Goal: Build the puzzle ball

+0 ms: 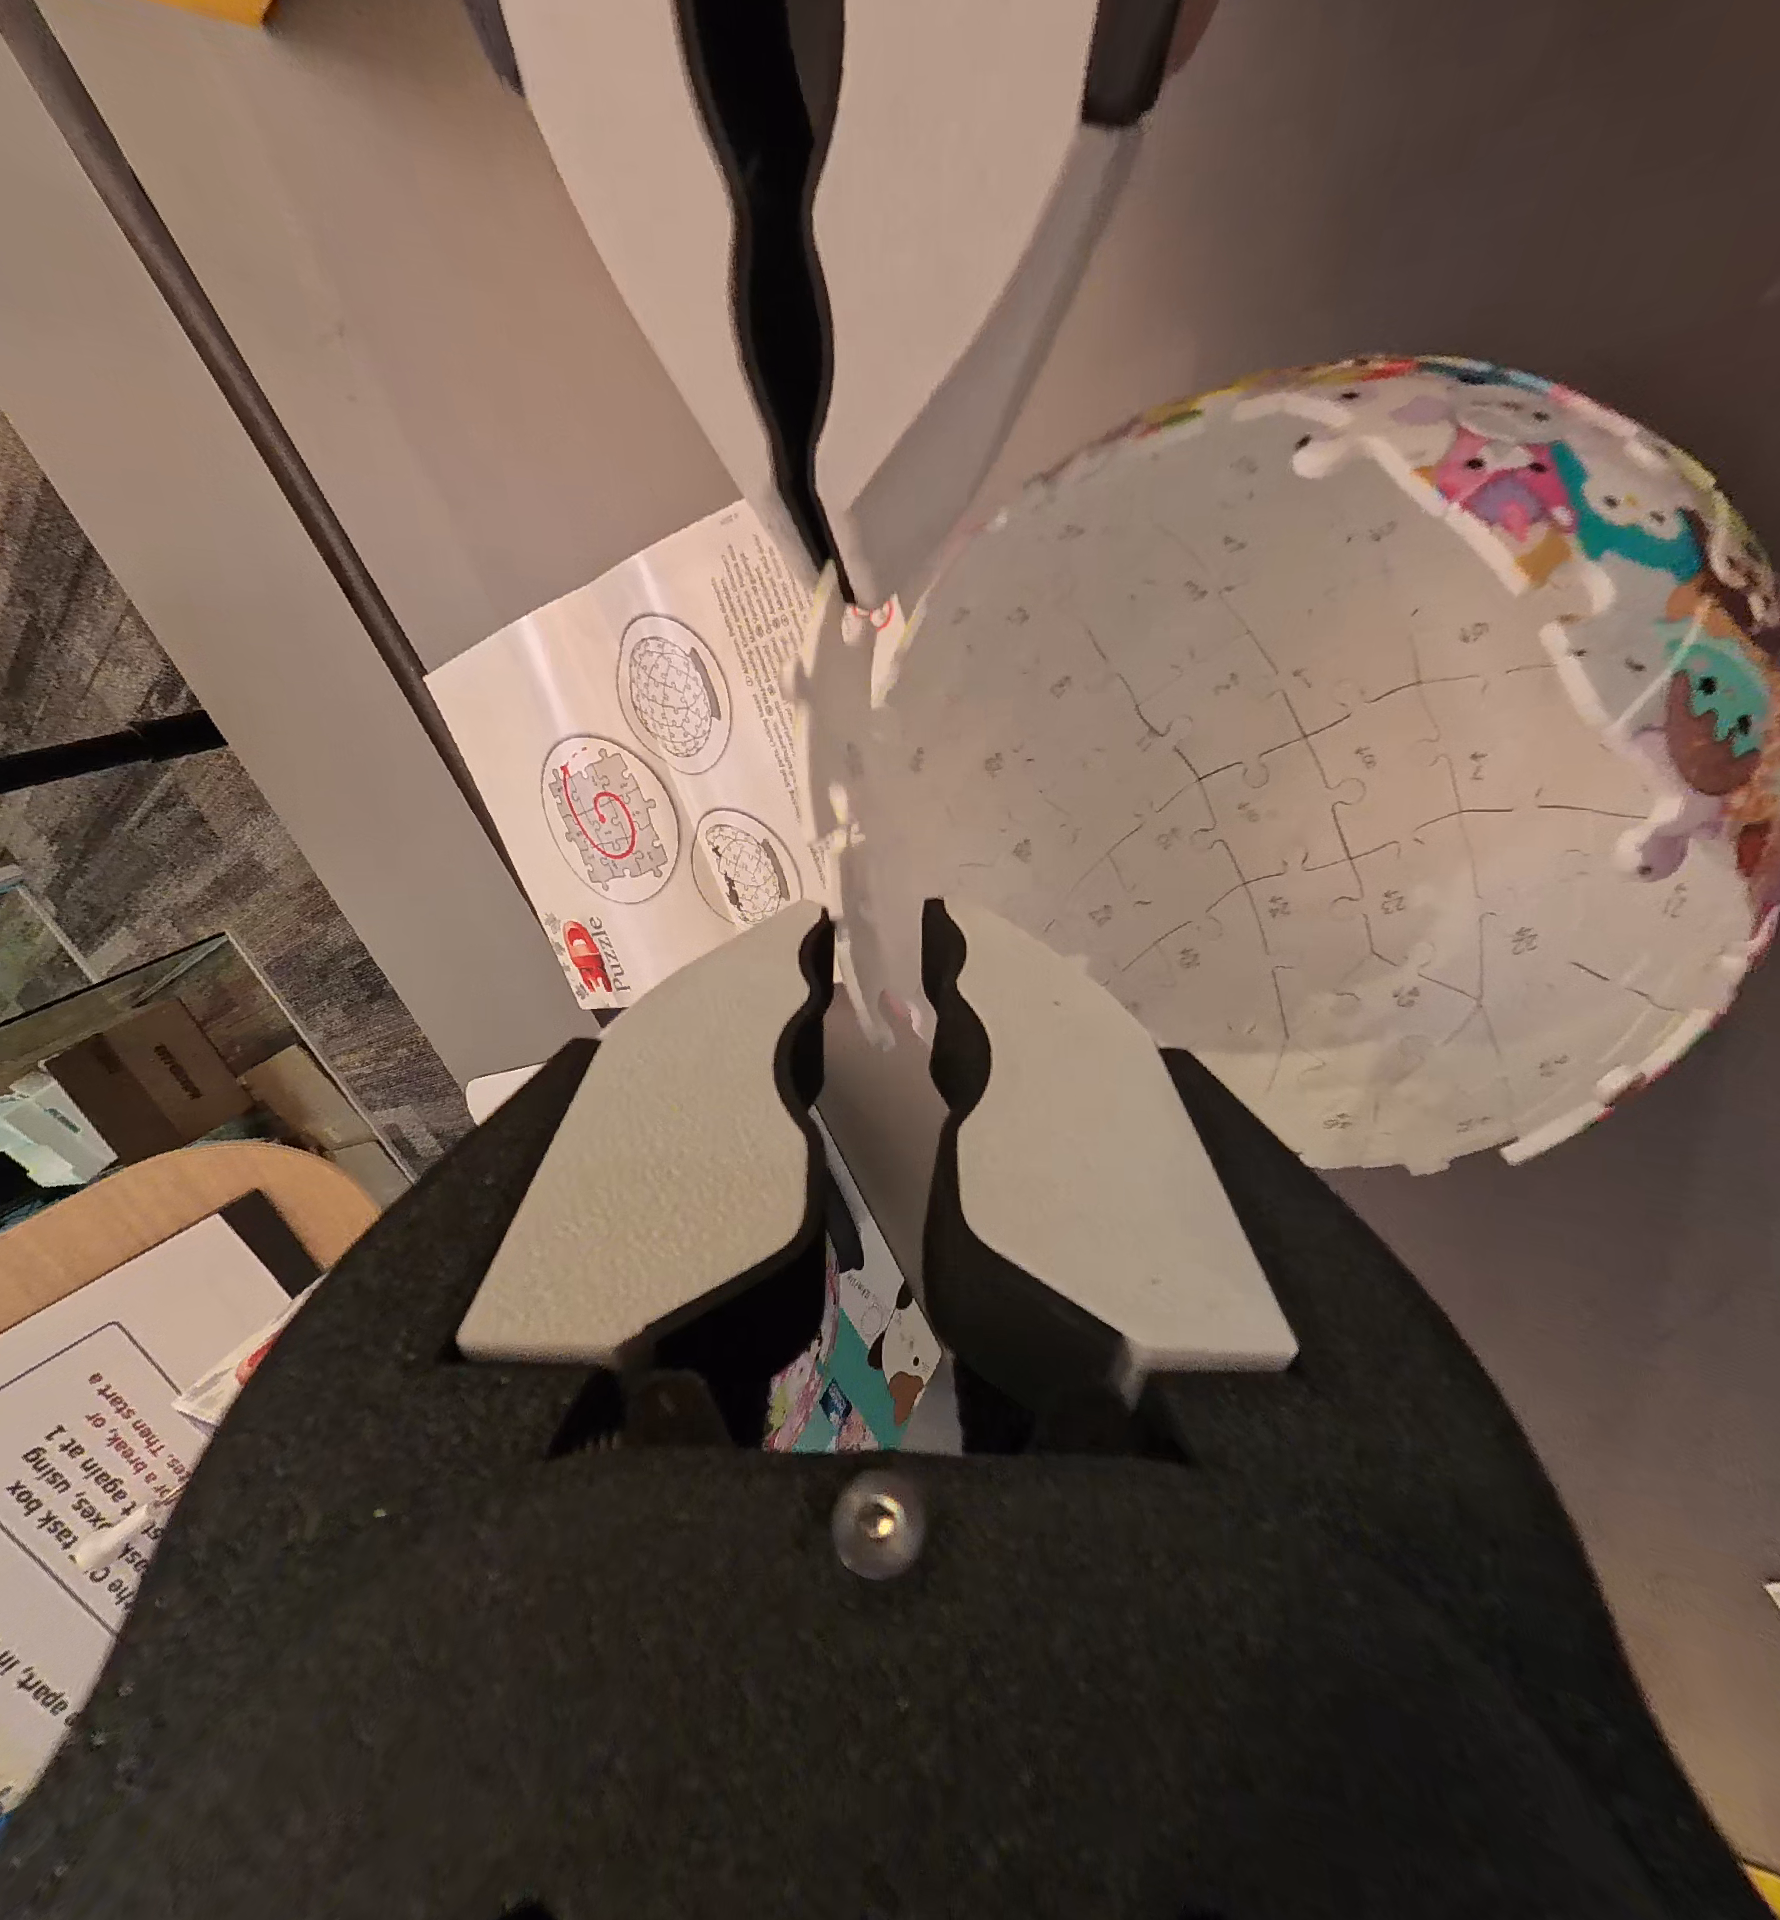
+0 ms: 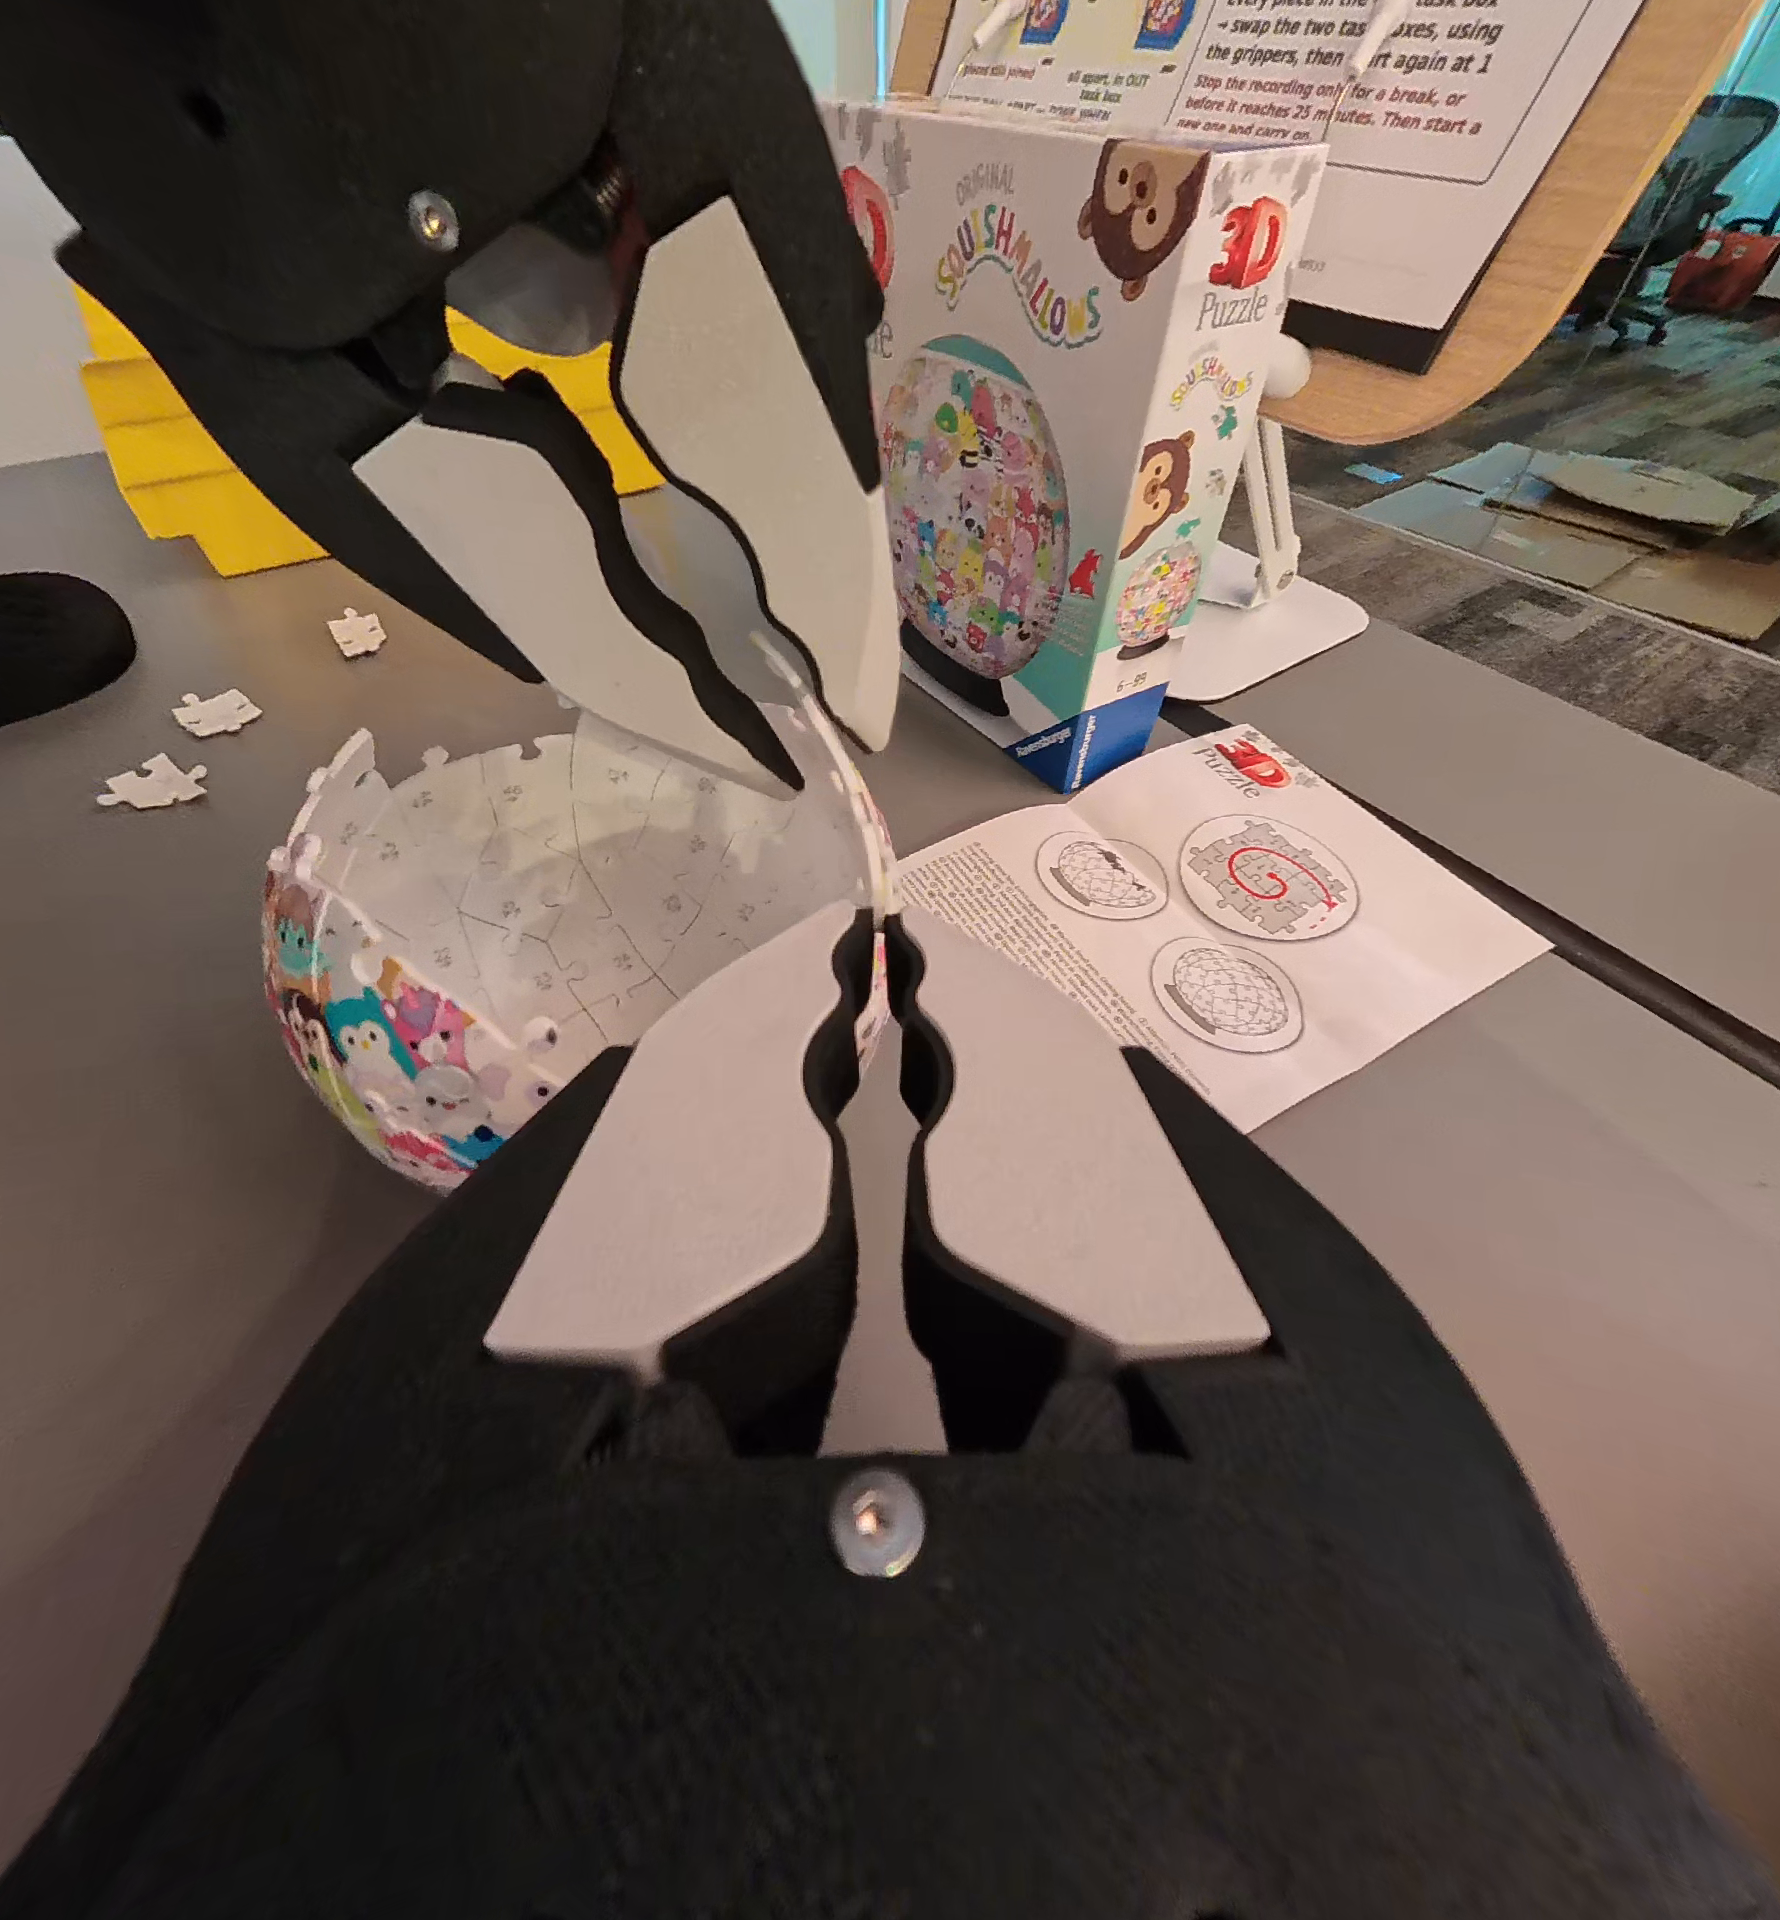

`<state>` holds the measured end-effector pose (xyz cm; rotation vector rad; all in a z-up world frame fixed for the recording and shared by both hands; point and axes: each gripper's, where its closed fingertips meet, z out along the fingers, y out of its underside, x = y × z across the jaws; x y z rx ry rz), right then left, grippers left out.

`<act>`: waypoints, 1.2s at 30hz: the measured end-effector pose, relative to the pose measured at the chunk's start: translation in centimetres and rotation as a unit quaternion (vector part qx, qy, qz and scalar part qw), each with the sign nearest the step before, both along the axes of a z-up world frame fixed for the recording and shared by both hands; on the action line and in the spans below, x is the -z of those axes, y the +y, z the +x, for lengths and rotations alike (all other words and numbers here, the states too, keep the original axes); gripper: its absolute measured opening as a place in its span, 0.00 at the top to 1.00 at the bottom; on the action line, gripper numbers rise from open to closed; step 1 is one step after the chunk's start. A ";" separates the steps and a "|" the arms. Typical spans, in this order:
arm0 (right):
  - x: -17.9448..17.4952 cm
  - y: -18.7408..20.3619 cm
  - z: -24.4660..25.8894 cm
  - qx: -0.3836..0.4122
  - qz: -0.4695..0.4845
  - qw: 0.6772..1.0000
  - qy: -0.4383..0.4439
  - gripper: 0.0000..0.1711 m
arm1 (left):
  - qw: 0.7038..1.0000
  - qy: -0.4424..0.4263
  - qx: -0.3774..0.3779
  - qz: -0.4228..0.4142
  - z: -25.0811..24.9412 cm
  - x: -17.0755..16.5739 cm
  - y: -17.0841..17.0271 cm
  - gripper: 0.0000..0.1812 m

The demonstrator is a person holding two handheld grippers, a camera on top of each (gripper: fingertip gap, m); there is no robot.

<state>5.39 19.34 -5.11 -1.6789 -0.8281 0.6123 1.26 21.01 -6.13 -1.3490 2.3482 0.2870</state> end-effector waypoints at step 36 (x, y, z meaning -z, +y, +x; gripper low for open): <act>0.3 -0.1 -0.5 -0.025 -0.019 0.998 0.045 0.98 | 0.999 -0.048 -0.015 -0.007 0.6 -1.2 -0.1 0.85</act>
